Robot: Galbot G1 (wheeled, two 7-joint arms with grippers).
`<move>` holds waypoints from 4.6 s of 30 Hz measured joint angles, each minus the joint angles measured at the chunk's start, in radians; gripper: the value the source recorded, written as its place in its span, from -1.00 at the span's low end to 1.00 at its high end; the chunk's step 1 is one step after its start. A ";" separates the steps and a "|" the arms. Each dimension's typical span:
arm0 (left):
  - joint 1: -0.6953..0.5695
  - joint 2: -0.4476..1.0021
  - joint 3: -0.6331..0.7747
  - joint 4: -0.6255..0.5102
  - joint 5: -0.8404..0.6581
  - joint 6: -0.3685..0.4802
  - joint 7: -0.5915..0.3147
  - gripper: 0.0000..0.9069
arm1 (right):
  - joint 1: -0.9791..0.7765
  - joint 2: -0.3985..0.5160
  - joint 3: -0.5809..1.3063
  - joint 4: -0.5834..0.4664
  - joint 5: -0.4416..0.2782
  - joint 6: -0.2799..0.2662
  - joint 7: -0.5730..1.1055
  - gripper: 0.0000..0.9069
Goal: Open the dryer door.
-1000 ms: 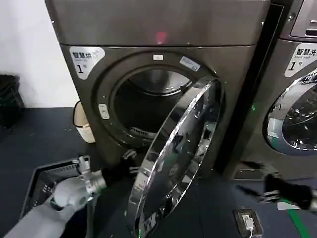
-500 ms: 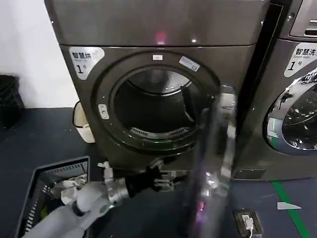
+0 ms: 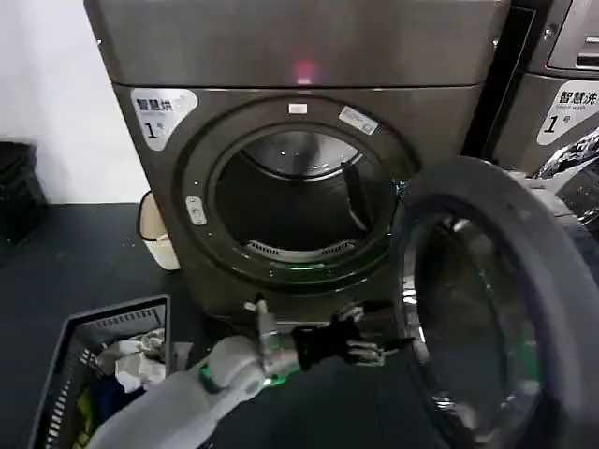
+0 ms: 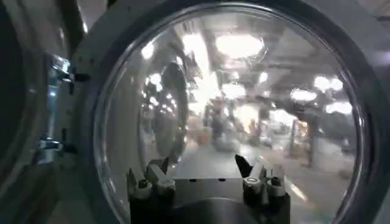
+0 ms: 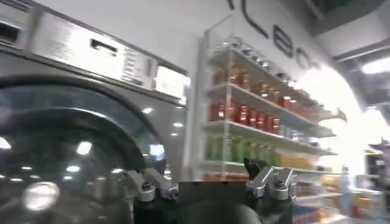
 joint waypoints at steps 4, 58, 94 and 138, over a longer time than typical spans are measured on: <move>-0.058 -0.065 0.039 0.057 0.001 0.003 -0.027 1.00 | -0.006 -0.002 0.019 -0.001 -0.019 0.023 0.010 1.00; -0.285 -0.361 0.198 0.346 0.188 -0.147 -0.268 1.00 | -0.061 -0.020 0.105 0.015 -0.057 0.027 -0.011 1.00; 0.016 0.365 -0.038 -0.156 0.075 -0.252 -0.198 1.00 | -0.002 -0.027 0.190 0.118 -0.236 0.020 0.072 1.00; 0.212 1.331 -0.123 -0.284 0.313 0.244 -0.033 1.00 | 0.026 0.008 0.301 0.161 -0.310 -0.009 0.150 1.00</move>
